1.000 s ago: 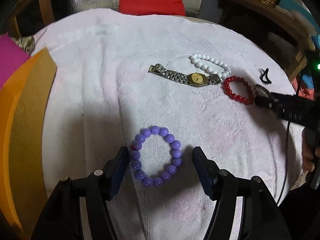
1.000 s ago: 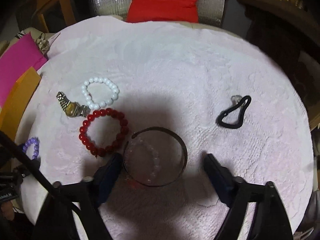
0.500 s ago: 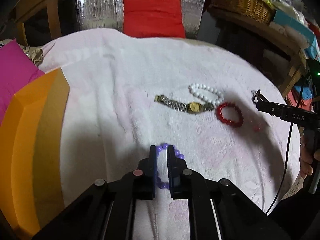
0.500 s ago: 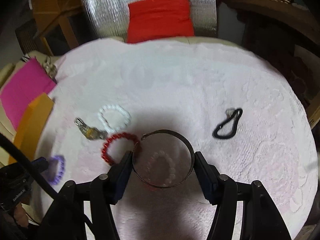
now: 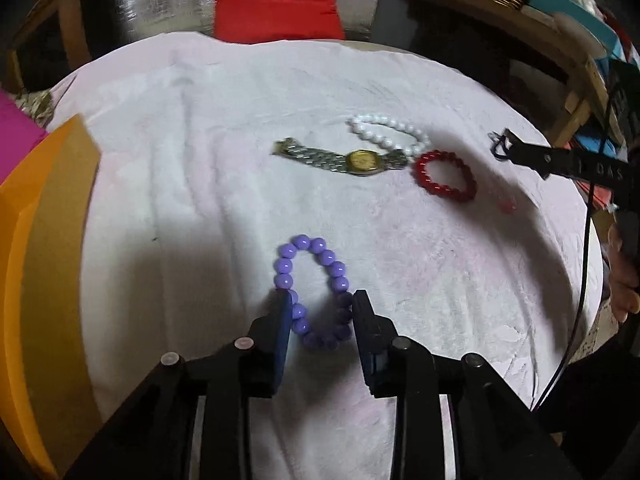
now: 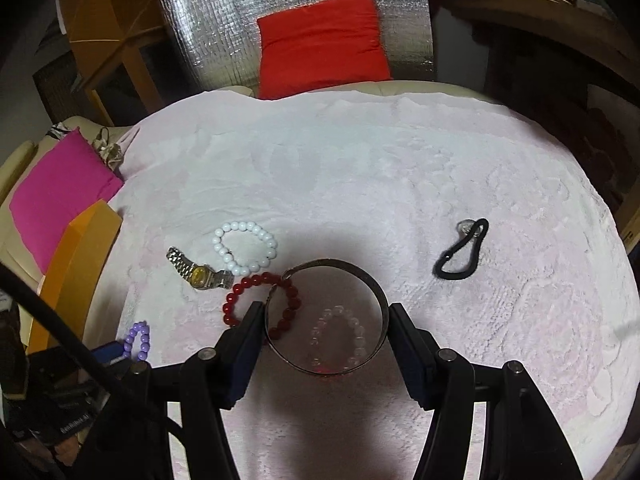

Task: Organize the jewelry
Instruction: 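Carry both items into the orange box and open both tools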

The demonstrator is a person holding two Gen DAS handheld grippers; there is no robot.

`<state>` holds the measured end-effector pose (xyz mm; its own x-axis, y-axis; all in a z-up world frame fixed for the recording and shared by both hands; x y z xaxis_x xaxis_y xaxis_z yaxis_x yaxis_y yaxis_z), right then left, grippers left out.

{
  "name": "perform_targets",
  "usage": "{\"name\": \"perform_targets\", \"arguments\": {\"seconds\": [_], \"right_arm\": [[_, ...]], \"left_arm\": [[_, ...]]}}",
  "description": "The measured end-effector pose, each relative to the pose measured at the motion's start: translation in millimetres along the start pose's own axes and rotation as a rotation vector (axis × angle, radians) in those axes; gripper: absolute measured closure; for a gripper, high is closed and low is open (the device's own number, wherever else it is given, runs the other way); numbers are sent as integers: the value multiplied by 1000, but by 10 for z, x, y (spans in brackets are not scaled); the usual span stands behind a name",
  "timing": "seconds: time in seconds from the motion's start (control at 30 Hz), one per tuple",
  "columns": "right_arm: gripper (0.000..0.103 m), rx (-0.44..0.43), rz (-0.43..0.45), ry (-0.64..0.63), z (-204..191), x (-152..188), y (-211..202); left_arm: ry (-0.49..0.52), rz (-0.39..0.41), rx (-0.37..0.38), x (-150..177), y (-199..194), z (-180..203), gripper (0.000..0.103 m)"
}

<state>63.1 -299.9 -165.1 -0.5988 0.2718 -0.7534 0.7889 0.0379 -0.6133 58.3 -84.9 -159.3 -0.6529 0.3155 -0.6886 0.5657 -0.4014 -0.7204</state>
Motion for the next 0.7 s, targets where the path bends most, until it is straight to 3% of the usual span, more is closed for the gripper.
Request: {"name": "perform_targets", "arguments": {"seconds": [0.17, 0.33, 0.43, 0.6, 0.63, 0.7], "right_arm": [[39, -2, -4, 17, 47, -2, 2], [39, -12, 0, 20, 17, -12, -5], [39, -10, 13, 21, 2, -29, -29], [39, -10, 48, 35, -38, -93, -90], [39, -14, 53, 38, -55, -106, -104], [39, -27, 69, 40, -126, -138, -145]], "left_arm": [[-3, -24, 18, 16, 125, 54, 71], [-6, 7, 28, -73, 200, 131, 68], [-16, 23, 21, -117, 200, 116, 84], [0, 62, -26, -174, 128, 128, 84], [5, 80, -38, -203, 81, 119, 93], [-12, 116, -48, -282, -72, 71, 94]]}}
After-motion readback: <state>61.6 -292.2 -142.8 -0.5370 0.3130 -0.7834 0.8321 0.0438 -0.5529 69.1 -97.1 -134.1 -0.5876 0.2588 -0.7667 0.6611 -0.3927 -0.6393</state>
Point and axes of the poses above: each gripper's, at about its wrist camera, not at the fingertips, and y roughly the way its jaws point, z to its right, x to its underside, the point moved 7 cm from there along y, roughly the way its jaws point, and after that the axes turned 11 degrees about z, right-handed, at the moved point
